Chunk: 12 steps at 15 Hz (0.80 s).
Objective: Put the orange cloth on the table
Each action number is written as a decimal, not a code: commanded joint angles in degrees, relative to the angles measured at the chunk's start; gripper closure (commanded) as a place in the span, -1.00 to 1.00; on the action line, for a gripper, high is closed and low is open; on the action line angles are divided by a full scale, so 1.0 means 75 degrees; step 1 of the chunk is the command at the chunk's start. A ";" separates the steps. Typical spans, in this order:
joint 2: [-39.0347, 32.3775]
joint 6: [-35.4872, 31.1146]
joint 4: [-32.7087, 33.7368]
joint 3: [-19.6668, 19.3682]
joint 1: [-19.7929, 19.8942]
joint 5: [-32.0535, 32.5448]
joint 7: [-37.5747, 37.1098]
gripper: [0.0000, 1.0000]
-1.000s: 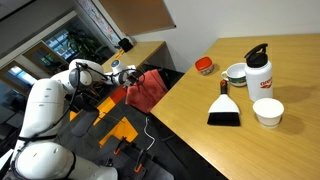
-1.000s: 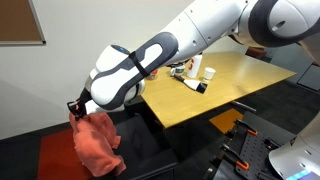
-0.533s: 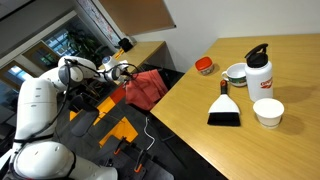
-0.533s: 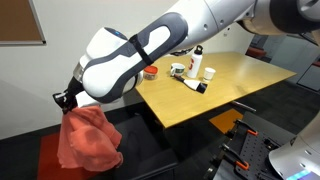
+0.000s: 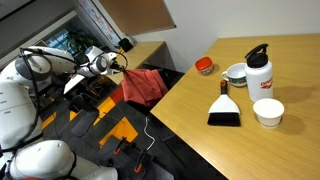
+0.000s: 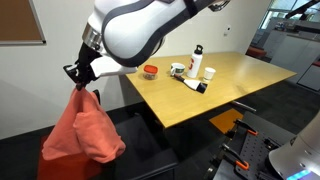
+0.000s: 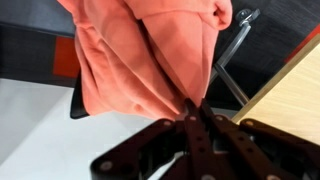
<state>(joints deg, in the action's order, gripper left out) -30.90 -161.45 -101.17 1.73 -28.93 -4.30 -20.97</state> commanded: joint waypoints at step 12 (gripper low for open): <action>0.6025 0.2335 -0.4783 0.0345 0.1794 0.2938 -0.2522 0.97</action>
<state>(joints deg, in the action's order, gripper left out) 3.96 -147.68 -129.82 0.99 -21.28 16.64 -37.94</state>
